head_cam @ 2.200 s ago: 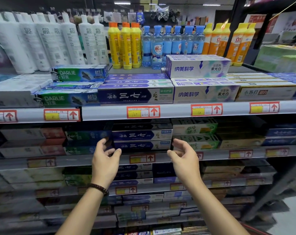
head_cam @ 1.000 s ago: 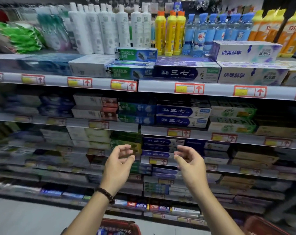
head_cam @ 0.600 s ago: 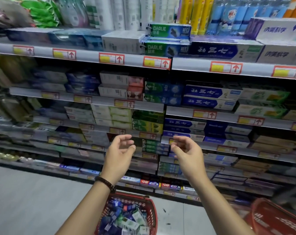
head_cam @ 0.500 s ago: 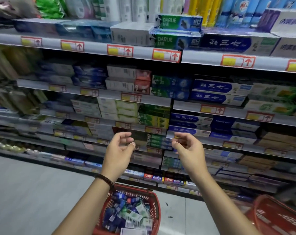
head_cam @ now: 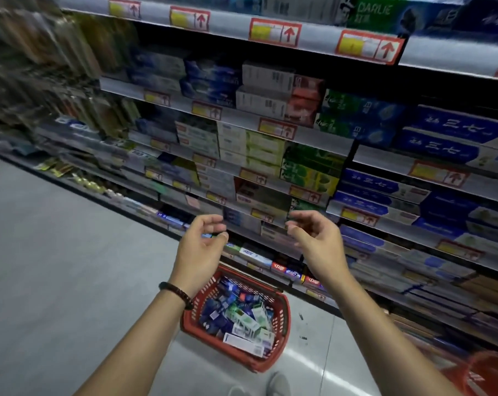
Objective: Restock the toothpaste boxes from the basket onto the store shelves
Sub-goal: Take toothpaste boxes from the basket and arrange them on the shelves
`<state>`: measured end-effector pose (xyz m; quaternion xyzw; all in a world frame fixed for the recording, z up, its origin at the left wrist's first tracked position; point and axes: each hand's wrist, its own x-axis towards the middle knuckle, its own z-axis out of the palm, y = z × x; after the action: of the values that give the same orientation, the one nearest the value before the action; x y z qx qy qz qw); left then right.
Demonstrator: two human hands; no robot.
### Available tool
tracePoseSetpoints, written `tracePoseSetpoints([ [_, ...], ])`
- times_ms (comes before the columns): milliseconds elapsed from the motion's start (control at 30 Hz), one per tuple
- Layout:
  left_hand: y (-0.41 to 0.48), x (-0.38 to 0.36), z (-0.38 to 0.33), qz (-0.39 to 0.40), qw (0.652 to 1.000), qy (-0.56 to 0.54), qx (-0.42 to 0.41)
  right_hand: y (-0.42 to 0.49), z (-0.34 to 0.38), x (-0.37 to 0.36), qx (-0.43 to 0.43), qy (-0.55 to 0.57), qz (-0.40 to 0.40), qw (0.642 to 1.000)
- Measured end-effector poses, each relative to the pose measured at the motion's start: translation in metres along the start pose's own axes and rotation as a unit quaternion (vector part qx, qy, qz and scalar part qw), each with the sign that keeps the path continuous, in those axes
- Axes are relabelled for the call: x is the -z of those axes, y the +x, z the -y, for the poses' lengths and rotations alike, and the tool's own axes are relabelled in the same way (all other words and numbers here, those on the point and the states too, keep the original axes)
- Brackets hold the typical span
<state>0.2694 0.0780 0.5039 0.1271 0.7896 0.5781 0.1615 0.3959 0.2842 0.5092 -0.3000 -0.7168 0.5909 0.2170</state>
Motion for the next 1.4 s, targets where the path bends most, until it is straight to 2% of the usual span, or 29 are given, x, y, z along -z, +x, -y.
tracePoseSetpoints([
  [233, -0.016, -0.012, 0.038, -0.065, 0.995, -0.018, 0.075, 0.011, -0.039, -0.007, -0.043, -0.001, 0.085, 0.995],
  [433, -0.018, -0.014, 0.077, -0.074, 0.991, -0.009, 0.11, 0.016, -0.069, -0.018, -0.07, -0.017, 0.103, 0.992],
  [700, 0.006, -0.01, 0.147, -0.027, 0.989, 0.016, 0.147, 0.008, -0.14, -0.062, -0.13, -0.024, 0.103, 0.986],
  [933, 0.018, -0.016, 0.243, 0.019, 0.977, 0.058, 0.205, 0.004, -0.232, -0.105, -0.202, -0.011, 0.081, 0.976],
  [1067, 0.019, -0.034, 0.3, 0.053, 0.967, 0.057, 0.244, 0.004, -0.297, -0.12, -0.235, -0.033, 0.094, 0.967],
  [1267, 0.033, -0.058, 0.37, 0.042, 0.968, 0.05, 0.244, 0.005, -0.381, -0.131, -0.271, -0.057, 0.084, 0.957],
  [1400, 0.044, -0.081, 0.409, 0.068, 0.966, 0.052, 0.242, 0.004, -0.426, -0.144, -0.278, -0.074, 0.083, 0.954],
])
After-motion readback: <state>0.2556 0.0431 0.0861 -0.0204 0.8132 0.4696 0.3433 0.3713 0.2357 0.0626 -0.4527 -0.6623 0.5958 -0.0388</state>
